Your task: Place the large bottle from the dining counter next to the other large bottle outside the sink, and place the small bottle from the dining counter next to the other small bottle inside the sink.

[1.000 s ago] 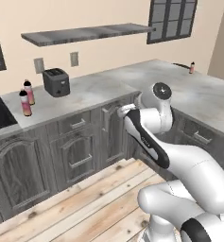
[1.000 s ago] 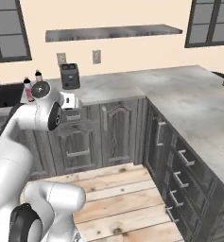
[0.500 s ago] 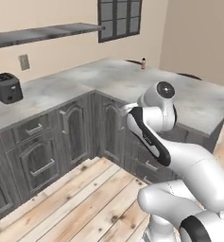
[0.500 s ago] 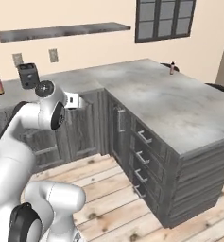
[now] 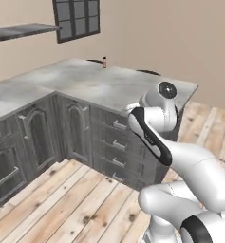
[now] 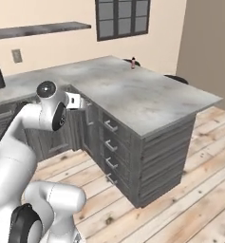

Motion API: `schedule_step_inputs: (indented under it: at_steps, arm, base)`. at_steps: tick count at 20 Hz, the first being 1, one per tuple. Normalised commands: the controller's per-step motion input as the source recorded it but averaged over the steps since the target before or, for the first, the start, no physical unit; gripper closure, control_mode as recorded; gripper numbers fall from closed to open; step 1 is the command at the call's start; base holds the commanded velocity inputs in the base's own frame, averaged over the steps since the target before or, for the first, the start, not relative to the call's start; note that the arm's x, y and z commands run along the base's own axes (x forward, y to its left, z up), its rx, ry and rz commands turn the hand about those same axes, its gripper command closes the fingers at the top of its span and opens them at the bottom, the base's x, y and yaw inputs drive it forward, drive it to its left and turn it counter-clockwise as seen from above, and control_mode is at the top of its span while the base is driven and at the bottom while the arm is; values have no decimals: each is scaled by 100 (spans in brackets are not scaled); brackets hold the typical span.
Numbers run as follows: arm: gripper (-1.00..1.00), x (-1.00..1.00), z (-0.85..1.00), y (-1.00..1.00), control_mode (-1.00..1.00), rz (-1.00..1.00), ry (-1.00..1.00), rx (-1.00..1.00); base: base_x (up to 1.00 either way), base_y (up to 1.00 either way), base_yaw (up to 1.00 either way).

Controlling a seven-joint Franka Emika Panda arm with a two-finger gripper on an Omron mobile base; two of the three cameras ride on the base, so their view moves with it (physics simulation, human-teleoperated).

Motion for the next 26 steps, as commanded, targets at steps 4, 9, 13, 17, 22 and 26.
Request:
schedule_step_inputs:
  at_steps: [4, 9, 13, 17, 22, 26]
  arm:
    - [-100, 0, 0, 0, 100, 0, 0, 0]
    - [-100, 0, 0, 0, 100, 0, 0, 0]
    - [-100, 0, 0, 0, 100, 0, 0, 0]
    - [-100, 0, 0, 0, 100, 0, 0, 0]
    - [-100, 0, 0, 0, 100, 0, 0, 0]
    - [-100, 0, 0, 0, 100, 0, 0, 0]
  base:
    - [-26, -62, -33]
    - [-18, -68, -32]
    - [-10, -59, -36]
    - [0, -50, -40]
    - [24, -47, -40]
    - [72, -37, -30]
